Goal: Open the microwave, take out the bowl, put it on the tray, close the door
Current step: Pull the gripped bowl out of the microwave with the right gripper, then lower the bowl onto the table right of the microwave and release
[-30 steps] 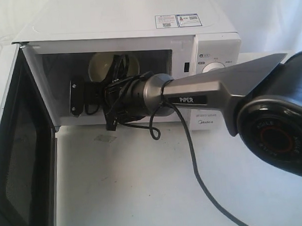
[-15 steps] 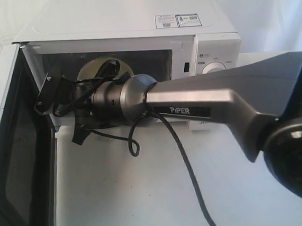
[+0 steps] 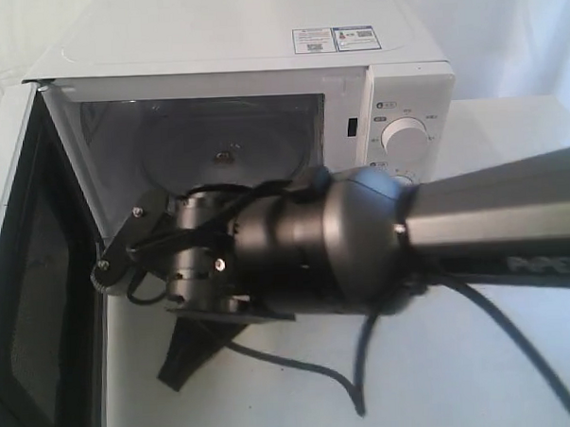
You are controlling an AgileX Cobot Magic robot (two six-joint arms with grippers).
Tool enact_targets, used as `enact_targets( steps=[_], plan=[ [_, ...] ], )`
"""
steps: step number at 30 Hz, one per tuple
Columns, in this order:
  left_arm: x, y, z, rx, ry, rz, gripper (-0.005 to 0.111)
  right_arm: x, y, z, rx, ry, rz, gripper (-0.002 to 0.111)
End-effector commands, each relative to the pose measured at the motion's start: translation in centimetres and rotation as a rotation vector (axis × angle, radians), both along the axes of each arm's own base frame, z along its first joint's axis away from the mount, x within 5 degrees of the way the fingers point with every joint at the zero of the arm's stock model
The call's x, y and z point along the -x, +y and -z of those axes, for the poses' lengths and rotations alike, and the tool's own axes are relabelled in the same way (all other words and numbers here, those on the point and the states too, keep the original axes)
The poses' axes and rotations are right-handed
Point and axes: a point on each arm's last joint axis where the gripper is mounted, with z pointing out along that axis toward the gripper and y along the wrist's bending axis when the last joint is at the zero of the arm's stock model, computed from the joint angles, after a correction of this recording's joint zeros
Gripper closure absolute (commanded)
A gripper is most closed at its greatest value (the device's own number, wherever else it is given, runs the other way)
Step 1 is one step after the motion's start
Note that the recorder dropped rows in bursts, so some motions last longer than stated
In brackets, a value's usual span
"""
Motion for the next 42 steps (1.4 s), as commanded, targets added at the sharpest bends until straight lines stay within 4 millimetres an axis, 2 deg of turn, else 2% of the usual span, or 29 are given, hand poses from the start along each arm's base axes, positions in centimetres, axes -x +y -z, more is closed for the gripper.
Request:
enact_targets(
  steps=[1,8,16,20,24,36,42],
  plan=[
    [0.0,0.0,0.1,0.013,0.001,-0.004,0.107,3.3,-2.7,-0.2,0.018,0.074,0.026,0.108],
    [0.0,0.0,0.1,0.013,0.001,-0.004,0.107,6.5,-7.9,1.2,0.063,0.136,0.090,0.108],
    [0.0,0.0,0.1,0.013,0.001,-0.004,0.107,7.9,-12.0,4.3,0.142,0.082,0.247,0.108],
    [0.0,0.0,0.1,0.013,0.001,-0.004,0.107,8.1,-13.6,5.1,0.164,0.082,0.353,0.108],
    [0.0,0.0,0.1,0.013,0.001,-0.004,0.107,7.8,-14.7,5.6,0.146,0.090,0.448,0.108],
    [0.0,0.0,0.1,0.013,0.001,-0.004,0.107,5.6,-16.4,5.9,0.050,0.106,0.515,0.108],
    [0.0,0.0,0.1,0.013,0.001,-0.004,0.107,4.6,-16.7,5.6,0.047,0.056,0.457,0.108]
  ],
)
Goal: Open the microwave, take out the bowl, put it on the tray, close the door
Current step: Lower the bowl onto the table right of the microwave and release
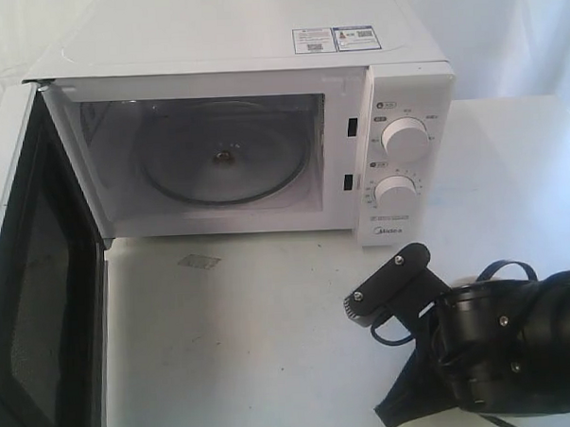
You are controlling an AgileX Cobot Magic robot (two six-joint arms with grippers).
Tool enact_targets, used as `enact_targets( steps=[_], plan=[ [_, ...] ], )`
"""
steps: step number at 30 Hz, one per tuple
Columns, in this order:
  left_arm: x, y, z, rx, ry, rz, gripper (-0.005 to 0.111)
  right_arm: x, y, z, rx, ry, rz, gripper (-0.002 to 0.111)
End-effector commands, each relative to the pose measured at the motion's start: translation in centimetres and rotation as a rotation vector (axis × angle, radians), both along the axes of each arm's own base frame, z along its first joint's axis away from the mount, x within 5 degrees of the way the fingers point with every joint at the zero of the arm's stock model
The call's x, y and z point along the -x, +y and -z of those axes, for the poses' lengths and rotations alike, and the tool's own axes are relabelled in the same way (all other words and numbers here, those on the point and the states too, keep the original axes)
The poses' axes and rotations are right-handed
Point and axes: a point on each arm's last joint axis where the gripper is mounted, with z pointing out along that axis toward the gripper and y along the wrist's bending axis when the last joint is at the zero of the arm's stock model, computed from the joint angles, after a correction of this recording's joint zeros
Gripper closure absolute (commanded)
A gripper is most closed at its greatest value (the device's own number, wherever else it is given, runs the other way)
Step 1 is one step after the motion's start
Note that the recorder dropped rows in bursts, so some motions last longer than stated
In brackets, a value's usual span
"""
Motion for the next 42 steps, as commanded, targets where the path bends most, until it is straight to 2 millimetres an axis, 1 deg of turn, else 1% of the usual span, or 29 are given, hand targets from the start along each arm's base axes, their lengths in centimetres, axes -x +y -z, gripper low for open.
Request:
enact_targets(
  steps=[1,9,14,20,28,38,42],
  plan=[
    [0.0,0.0,0.1,0.013,0.001,-0.004,0.107,-0.7,-0.3,-0.2,-0.006,-0.041,-0.052,0.108],
    [0.0,0.0,0.1,0.013,0.001,-0.004,0.107,-1.0,-0.4,-0.2,-0.011,-0.049,-0.060,0.108],
    [0.0,0.0,0.1,0.013,0.001,-0.004,0.107,-0.9,-0.8,-0.2,0.035,-0.045,-0.037,0.108],
    [0.0,0.0,0.1,0.013,0.001,-0.004,0.107,-1.0,-0.6,-0.2,0.015,-0.046,-0.051,0.108],
    [0.0,0.0,0.1,0.013,0.001,-0.004,0.107,-1.0,-1.1,-0.3,0.072,-0.051,-0.032,0.096],
    [0.0,0.0,0.1,0.013,0.001,-0.004,0.107,-1.0,-1.5,-0.4,0.113,-0.052,-0.013,0.095],
    [0.0,0.0,0.1,0.013,0.001,-0.004,0.107,-1.0,-1.4,-0.4,0.097,-0.055,-0.006,0.095]
  ],
)
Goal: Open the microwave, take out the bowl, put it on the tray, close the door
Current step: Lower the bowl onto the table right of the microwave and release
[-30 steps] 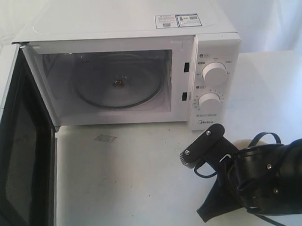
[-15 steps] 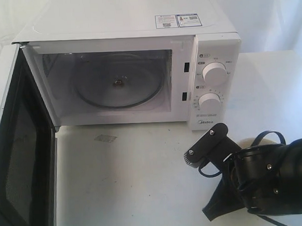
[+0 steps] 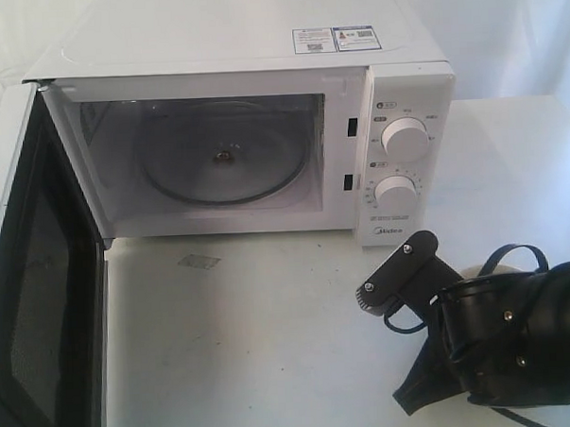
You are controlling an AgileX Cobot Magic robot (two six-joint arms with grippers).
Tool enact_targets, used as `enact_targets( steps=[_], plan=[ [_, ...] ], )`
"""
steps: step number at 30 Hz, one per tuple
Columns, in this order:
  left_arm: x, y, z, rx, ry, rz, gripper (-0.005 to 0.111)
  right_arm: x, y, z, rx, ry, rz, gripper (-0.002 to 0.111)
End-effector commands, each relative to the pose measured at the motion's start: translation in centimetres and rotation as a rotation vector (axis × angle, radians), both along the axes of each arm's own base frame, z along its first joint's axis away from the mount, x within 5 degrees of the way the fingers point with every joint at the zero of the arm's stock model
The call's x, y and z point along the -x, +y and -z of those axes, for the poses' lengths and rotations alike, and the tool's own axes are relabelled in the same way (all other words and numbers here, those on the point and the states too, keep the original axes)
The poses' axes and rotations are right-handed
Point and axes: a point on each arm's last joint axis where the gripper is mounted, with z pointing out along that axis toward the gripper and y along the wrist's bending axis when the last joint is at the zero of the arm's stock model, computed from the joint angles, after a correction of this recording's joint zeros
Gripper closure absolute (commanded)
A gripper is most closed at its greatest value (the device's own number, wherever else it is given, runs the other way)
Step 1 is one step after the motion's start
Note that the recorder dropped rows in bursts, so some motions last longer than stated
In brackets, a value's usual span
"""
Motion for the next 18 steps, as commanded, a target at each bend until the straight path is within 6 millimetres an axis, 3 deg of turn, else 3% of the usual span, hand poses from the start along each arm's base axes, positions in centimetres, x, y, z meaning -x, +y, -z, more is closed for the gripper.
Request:
enact_targets(
  steps=[1,5,12,18],
  plan=[
    [0.02,-0.01,0.09,0.013,0.001,-0.004,0.107,-0.04,-0.15,0.01,-0.005,-0.012,0.013,0.095],
    [0.02,-0.01,0.09,0.013,0.001,-0.004,0.107,-0.01,0.19,0.14,-0.046,-0.005,0.007,0.093],
    [0.02,-0.01,0.09,0.013,0.001,-0.004,0.107,0.12,0.14,0.20,-0.052,0.005,0.029,0.069],
    [0.02,-0.01,0.09,0.013,0.001,-0.004,0.107,0.22,-0.46,0.06,0.005,0.004,0.066,0.068]
  ],
)
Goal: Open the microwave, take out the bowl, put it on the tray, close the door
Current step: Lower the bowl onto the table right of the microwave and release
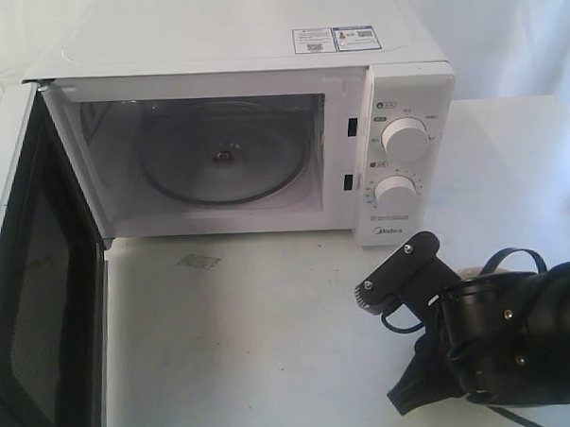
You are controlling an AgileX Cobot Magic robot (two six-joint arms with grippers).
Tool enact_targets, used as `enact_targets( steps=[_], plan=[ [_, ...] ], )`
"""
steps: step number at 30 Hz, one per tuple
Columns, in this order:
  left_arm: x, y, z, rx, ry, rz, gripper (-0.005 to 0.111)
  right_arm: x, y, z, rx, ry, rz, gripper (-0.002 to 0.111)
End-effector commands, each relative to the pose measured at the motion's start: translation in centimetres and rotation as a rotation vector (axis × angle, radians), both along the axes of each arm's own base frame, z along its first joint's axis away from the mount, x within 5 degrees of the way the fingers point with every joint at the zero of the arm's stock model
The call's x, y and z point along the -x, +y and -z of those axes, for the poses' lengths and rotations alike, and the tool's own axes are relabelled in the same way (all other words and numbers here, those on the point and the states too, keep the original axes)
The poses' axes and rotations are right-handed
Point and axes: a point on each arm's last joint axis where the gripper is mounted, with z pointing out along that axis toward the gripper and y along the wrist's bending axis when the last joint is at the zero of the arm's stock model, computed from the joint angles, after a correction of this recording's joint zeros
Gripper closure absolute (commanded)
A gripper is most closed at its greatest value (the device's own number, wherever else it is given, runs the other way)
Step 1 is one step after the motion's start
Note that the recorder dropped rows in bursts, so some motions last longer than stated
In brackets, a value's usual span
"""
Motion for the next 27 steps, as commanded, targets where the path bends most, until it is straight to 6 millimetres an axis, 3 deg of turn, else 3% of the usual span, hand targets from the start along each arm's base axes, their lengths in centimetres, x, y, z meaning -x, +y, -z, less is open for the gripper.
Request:
enact_targets(
  steps=[1,14,19,27],
  plan=[
    [0.0,0.0,0.1,0.013,0.001,-0.004,0.107,0.1,-0.8,-0.1,0.056,0.001,0.045,0.068],
    [0.0,0.0,0.1,0.013,0.001,-0.004,0.107,0.3,-0.5,-0.8,0.008,0.004,0.101,0.068],
    [0.0,0.0,0.1,0.013,0.001,-0.004,0.107,0.5,0.5,-3.7,-0.153,0.010,0.132,0.068],
    [0.0,0.0,0.1,0.013,0.001,-0.004,0.107,0.7,1.5,-8.8,-0.413,-0.163,-0.026,0.069]
  ],
)
